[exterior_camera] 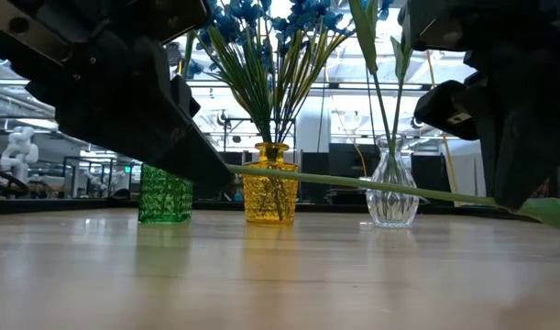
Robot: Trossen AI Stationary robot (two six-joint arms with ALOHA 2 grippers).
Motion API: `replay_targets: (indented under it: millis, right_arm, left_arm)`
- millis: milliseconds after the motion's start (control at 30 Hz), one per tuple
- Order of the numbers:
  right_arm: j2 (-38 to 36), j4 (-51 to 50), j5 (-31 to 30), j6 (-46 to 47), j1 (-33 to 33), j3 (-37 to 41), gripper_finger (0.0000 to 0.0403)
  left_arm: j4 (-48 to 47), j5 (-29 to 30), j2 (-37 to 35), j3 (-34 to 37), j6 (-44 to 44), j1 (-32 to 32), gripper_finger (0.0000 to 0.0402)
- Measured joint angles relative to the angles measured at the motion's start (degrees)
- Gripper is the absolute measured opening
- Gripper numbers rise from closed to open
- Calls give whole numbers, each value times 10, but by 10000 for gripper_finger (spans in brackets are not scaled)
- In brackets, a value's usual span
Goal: Sort flowers into vase by color
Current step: Put the white flower into the green vase
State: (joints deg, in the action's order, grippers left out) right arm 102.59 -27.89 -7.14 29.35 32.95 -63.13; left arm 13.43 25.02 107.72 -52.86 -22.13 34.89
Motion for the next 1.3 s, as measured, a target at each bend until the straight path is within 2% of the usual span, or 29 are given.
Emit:
replay_targets:
  millis: [67,167,333,433,600,733,833,967,1133,1300]
  right_arm:
    - [0,3,-1,3,0,0,0]
    - [0,5,-2,16,0,0,11]
    - [-9,-7,-4,50,3,0,56]
    - [-41,-33,-5,57,6,0,83]
    - [-114,-72,-58,97,28,0,95]
    - [-174,-74,-116,91,80,0,92]
    - [-220,-119,-192,119,130,0,88]
    - [-247,-139,-304,155,194,0,82]
    - [-224,-123,-467,130,232,0,79]
    - [-184,-53,-602,66,205,0,79]
  left_arm:
    - [-4,-1,0,0,0,0,11]
    - [-6,-2,0,0,0,0,13]
    - [-38,-3,-12,0,1,0,18]
    - [-87,2,-35,0,1,1,18]
    - [-157,0,-105,0,6,6,19]
    - [-207,-2,-178,0,42,30,19]
    - [-240,0,-237,0,80,53,19]
    - [-227,40,-315,0,123,79,19]
    - [-107,124,-371,0,233,103,19]
    - [15,185,-377,0,342,93,19]
